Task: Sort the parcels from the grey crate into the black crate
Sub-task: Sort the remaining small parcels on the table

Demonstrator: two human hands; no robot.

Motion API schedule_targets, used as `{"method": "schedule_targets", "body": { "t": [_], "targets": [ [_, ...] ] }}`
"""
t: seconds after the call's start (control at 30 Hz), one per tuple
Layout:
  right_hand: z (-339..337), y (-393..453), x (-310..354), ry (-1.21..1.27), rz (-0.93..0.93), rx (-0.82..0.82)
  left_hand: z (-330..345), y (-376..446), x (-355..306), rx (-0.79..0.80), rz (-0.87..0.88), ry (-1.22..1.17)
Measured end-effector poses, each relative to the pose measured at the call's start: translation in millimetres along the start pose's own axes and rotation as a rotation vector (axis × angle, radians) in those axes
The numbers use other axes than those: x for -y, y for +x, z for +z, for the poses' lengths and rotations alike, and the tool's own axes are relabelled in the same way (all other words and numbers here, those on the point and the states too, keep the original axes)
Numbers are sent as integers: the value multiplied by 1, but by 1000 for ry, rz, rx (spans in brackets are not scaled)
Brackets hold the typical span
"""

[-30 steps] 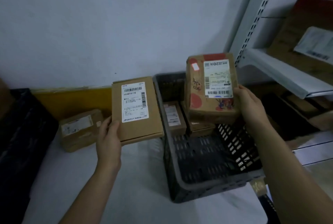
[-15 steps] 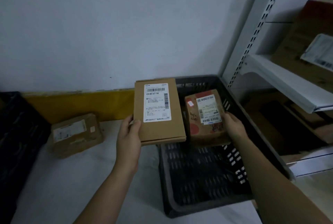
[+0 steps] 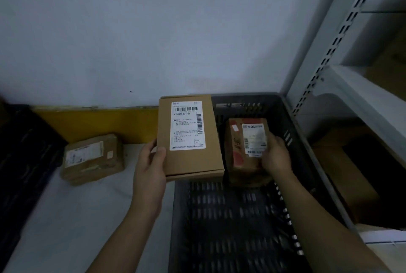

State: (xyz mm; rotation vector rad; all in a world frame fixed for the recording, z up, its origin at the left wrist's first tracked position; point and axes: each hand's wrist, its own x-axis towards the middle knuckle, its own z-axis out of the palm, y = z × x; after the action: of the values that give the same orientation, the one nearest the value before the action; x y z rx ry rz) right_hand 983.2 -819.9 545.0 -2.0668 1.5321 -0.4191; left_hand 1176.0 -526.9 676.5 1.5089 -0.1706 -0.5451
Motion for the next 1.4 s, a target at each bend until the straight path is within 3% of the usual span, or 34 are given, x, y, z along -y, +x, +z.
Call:
{"method": "schedule_targets", "body": {
  "t": [0.07, 0.2, 0.47, 0.57, 0.7, 0.77, 0.83, 0.9, 1.03, 1.17, 1.4],
  "targets": [
    [7, -9, 15, -254, -53, -7, 7, 0, -2, -15, -7, -11],
    [22, -38, 45, -605, -47, 266, 19, 1, -5, -19, -2, -19],
    [1, -18, 30, -675, -37, 218, 22, 4, -6, -2, 24, 47],
    [-2, -34, 46, -499, -35, 145, 24, 4, -5, 43, 53, 109],
    [-48, -78, 103, 424, 21, 73, 31, 4, -8, 93, 80, 179],
    [-74, -107, 129, 610, -85, 179, 38, 5, -8, 113, 90, 195],
    [-84, -127, 137, 583, -216, 286, 44, 7, -7, 153, 100, 222],
    [-82, -129, 133, 613, -197, 328, 48, 9, -6, 237, 128, 319],
    [-60, -107, 113, 346, -163, 151, 29, 22, 2, 284, 350, 766],
    [-4, -95, 108, 118, -111, 212, -1, 33, 24, 402, 432, 1114],
    [72, -79, 97, 111, -37, 304, -9, 26, 36, 402, 435, 1207]
  ]
}}
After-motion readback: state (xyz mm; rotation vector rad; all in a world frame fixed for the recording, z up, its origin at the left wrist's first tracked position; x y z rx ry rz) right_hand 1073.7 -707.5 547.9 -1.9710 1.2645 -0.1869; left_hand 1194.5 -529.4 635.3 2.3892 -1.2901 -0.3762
